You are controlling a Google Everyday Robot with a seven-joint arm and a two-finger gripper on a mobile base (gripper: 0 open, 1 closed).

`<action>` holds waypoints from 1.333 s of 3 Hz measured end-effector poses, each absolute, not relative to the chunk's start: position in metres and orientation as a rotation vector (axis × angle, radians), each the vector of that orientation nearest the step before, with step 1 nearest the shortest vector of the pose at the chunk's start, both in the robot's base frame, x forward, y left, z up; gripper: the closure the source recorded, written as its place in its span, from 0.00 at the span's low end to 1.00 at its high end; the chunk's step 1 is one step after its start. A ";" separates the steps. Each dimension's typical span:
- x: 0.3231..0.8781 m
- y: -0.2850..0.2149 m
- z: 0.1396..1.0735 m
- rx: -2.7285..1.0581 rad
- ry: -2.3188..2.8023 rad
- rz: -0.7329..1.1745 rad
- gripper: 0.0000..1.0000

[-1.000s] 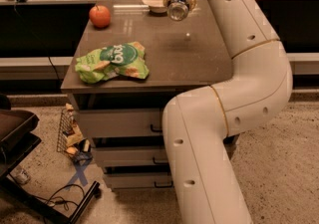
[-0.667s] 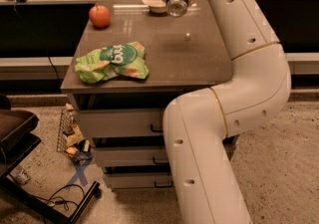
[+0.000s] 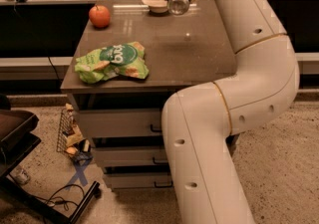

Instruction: Place pepsi can upright

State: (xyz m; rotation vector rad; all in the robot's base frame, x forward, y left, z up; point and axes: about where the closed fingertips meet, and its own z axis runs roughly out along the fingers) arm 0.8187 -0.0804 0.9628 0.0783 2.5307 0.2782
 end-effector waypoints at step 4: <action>0.737 -0.137 1.024 0.188 2.635 0.105 1.00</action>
Offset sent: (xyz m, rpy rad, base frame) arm -0.0543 -0.0520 0.0741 -0.1195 0.1536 -0.0328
